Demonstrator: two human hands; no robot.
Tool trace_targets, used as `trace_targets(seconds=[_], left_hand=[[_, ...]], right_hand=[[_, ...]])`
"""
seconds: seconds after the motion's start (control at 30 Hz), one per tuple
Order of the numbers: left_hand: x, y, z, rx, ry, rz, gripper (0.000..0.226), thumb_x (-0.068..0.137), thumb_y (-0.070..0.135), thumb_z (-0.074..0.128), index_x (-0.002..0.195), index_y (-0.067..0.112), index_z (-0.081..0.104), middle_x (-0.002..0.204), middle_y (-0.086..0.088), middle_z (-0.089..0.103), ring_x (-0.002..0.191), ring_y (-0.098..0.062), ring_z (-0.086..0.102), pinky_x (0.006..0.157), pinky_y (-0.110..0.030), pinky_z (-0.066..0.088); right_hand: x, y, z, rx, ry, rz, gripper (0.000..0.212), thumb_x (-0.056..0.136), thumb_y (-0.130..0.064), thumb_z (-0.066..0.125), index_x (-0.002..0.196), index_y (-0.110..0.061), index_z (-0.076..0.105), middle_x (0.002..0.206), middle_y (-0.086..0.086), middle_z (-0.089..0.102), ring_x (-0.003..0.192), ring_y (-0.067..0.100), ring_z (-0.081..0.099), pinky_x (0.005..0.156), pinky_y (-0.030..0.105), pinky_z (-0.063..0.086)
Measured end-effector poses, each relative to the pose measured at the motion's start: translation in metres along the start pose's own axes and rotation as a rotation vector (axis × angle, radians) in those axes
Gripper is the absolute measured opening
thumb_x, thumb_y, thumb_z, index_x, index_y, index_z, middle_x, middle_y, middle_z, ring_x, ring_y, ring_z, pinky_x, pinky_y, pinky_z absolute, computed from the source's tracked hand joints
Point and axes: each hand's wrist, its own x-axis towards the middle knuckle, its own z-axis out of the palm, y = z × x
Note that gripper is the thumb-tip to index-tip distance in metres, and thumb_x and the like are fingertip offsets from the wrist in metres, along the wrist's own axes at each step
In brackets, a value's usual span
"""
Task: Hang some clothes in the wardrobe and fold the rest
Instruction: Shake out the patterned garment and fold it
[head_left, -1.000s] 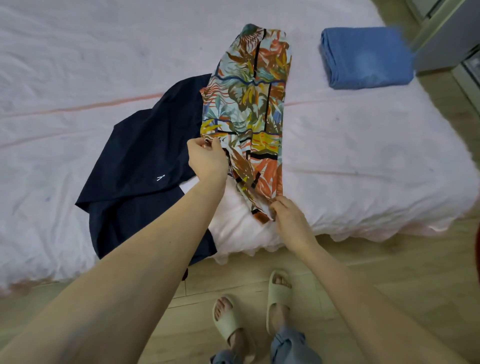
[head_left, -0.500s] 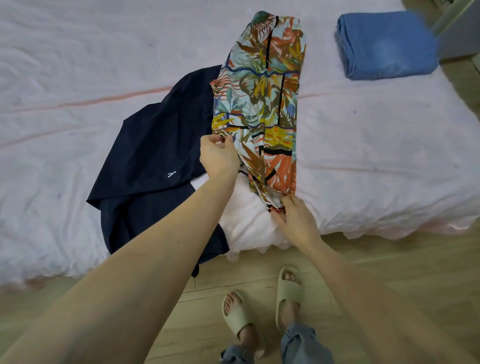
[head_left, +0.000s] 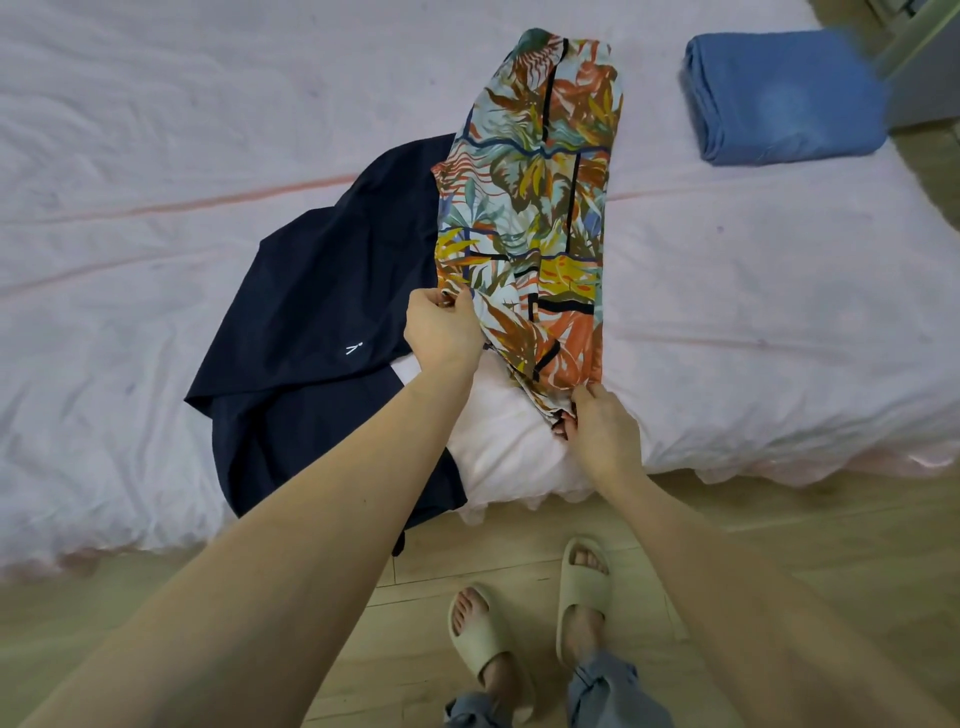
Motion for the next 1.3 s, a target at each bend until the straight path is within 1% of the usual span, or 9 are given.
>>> trace_targets(seconds=[0.23, 0.37, 0.6, 0.77, 0.87, 1.0, 1.13, 1.2, 1.3], left_hand=[[-0.001, -0.034, -0.043, 0.170, 0.005, -0.090, 0.012, 0.088, 0.025, 0.059, 0.083, 0.015, 0.055, 0.080, 0.002, 0.059, 0.080, -0.022, 0.066, 0.074, -0.035, 0.057], [-0.021, -0.048, -0.070, 0.174, 0.025, -0.225, 0.013, 0.083, 0.023, 0.064, 0.089, 0.015, 0.055, 0.093, -0.006, 0.060, 0.086, -0.029, 0.065, 0.077, -0.044, 0.058], [-0.065, -0.065, -0.078, 0.097, 0.115, -0.252, 0.020, 0.086, 0.007, 0.058, 0.090, 0.015, 0.039, 0.087, -0.004, 0.047, 0.084, -0.032, 0.063, 0.073, -0.046, 0.058], [-0.086, -0.060, -0.082, 0.309, 0.181, 0.025, 0.013, 0.092, 0.009, 0.054, 0.091, 0.009, 0.041, 0.086, -0.003, 0.049, 0.079, -0.019, 0.044, 0.066, -0.029, 0.034], [-0.099, -0.073, -0.081, 0.514, 0.095, 0.080, 0.005, 0.090, 0.003, 0.048, 0.086, 0.004, 0.050, 0.090, -0.013, 0.056, 0.076, -0.024, 0.047, 0.063, -0.031, 0.033], [-0.103, -0.090, -0.087, 0.518, 0.001, 0.293, 0.016, 0.089, -0.001, 0.046, 0.081, 0.007, 0.057, 0.081, -0.005, 0.059, 0.072, -0.021, 0.051, 0.057, -0.030, 0.036], [-0.108, -0.126, -0.089, 0.755, -0.214, 0.353, 0.023, 0.089, -0.003, 0.052, 0.085, 0.015, 0.067, 0.111, -0.011, 0.057, 0.081, -0.019, 0.055, 0.072, -0.028, 0.043], [-0.116, -0.131, -0.084, 0.931, -0.296, 0.415, 0.022, 0.092, 0.002, 0.048, 0.106, 0.008, 0.063, 0.132, -0.009, 0.045, 0.085, -0.023, 0.055, 0.076, -0.032, 0.045], [-0.124, -0.127, -0.089, 1.134, -0.494, 0.742, 0.047, 0.096, 0.009, 0.041, 0.139, 0.026, 0.042, 0.155, -0.002, 0.029, 0.107, -0.030, 0.060, 0.085, -0.041, 0.052]], right_hand=[[-0.026, 0.018, -0.037, -0.181, 0.016, -0.081, 0.013, 0.089, -0.016, 0.056, 0.097, -0.008, 0.061, 0.093, 0.008, 0.063, 0.076, 0.033, 0.063, 0.059, 0.033, 0.043], [-0.059, 0.032, -0.065, -0.291, 0.064, -0.334, 0.023, 0.061, 0.002, 0.080, 0.074, -0.005, 0.062, 0.070, 0.009, 0.057, 0.046, 0.032, 0.056, 0.038, 0.026, 0.030], [-0.073, 0.048, -0.110, -0.461, 0.087, -0.647, 0.037, 0.049, 0.003, 0.083, 0.079, -0.009, 0.065, 0.081, 0.008, 0.064, 0.062, 0.026, 0.060, 0.040, 0.026, 0.037], [-0.072, 0.051, -0.128, -0.221, 0.255, -0.557, 0.033, 0.075, -0.002, 0.052, 0.108, -0.008, 0.051, 0.089, 0.016, 0.062, 0.064, 0.033, 0.062, 0.041, 0.031, 0.040], [-0.091, 0.053, -0.112, -0.186, 0.052, -0.463, 0.061, 0.083, -0.001, 0.049, 0.133, -0.021, 0.022, 0.119, 0.016, 0.057, 0.087, 0.037, 0.061, 0.061, 0.034, 0.041], [-0.102, 0.070, -0.103, -0.093, 0.150, -0.415, 0.043, 0.084, -0.010, 0.038, 0.125, -0.010, 0.052, 0.117, 0.012, 0.057, 0.094, 0.034, 0.060, 0.068, 0.037, 0.049], [-0.114, 0.078, -0.081, -0.226, -0.160, -0.401, 0.041, 0.090, -0.004, 0.044, 0.129, -0.012, 0.054, 0.125, 0.010, 0.055, 0.110, 0.030, 0.057, 0.082, 0.034, 0.047], [-0.116, 0.080, -0.077, -0.190, -0.147, -0.373, 0.041, 0.088, 0.002, 0.043, 0.126, -0.010, 0.056, 0.120, 0.012, 0.059, 0.107, 0.029, 0.058, 0.080, 0.032, 0.045], [-0.117, 0.092, -0.075, -0.095, -0.110, -0.365, 0.049, 0.084, 0.010, 0.043, 0.126, -0.011, 0.055, 0.116, 0.014, 0.062, 0.098, 0.031, 0.059, 0.073, 0.033, 0.044]])
